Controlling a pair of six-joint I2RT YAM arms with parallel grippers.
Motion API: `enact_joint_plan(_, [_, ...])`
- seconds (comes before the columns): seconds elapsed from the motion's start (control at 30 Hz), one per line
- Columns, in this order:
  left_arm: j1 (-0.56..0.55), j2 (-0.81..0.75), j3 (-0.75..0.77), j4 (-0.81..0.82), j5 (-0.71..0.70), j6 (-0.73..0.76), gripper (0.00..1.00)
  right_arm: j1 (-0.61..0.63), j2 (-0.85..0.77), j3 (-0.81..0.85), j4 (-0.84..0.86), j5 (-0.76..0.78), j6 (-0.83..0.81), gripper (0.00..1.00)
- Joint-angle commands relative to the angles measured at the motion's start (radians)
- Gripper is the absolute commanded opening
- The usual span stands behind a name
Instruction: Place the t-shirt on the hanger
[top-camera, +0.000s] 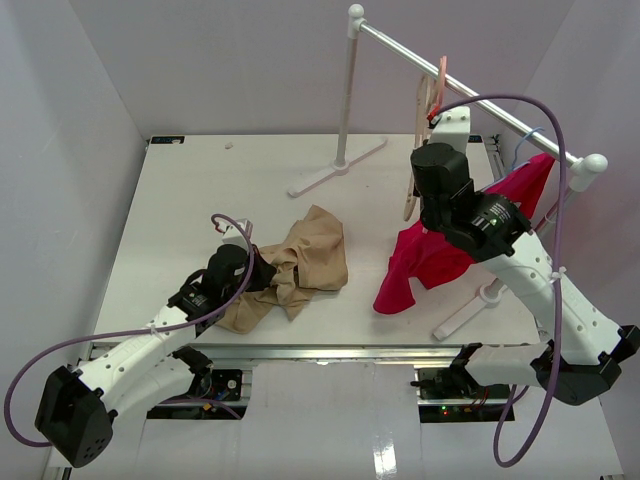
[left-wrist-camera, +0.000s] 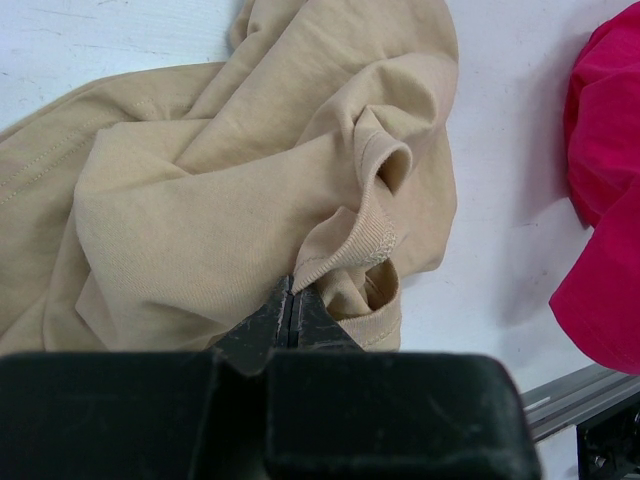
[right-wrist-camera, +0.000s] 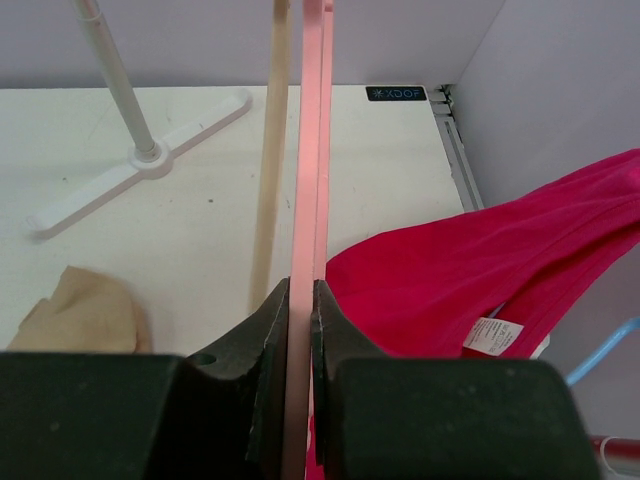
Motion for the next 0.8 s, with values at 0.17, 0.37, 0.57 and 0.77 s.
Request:
enact_joint_plan(0.17, [-0.003,-0.007,0.013,-0.003,-0.004,0.002,0.00,0.006,-0.111,-0.078,0.131,-0.064,-0.088,0.08])
enact_joint_plan(0.37, [-0.003,-0.011,0.012,-0.005,-0.002,0.003,0.00,0.006,-0.157,-0.120,0.196,-0.100,-0.142,0.08])
enact_joint_plan(0.57, [-0.003,-0.012,0.011,-0.005,-0.002,0.003,0.00,0.006,-0.168,-0.125,0.201,-0.116,-0.161,0.08])
enact_joint_plan(0.77, [-0.003,-0.010,0.012,-0.005,-0.002,0.003,0.00,0.006,-0.155,-0.114,0.127,-0.159,-0.133,0.08])
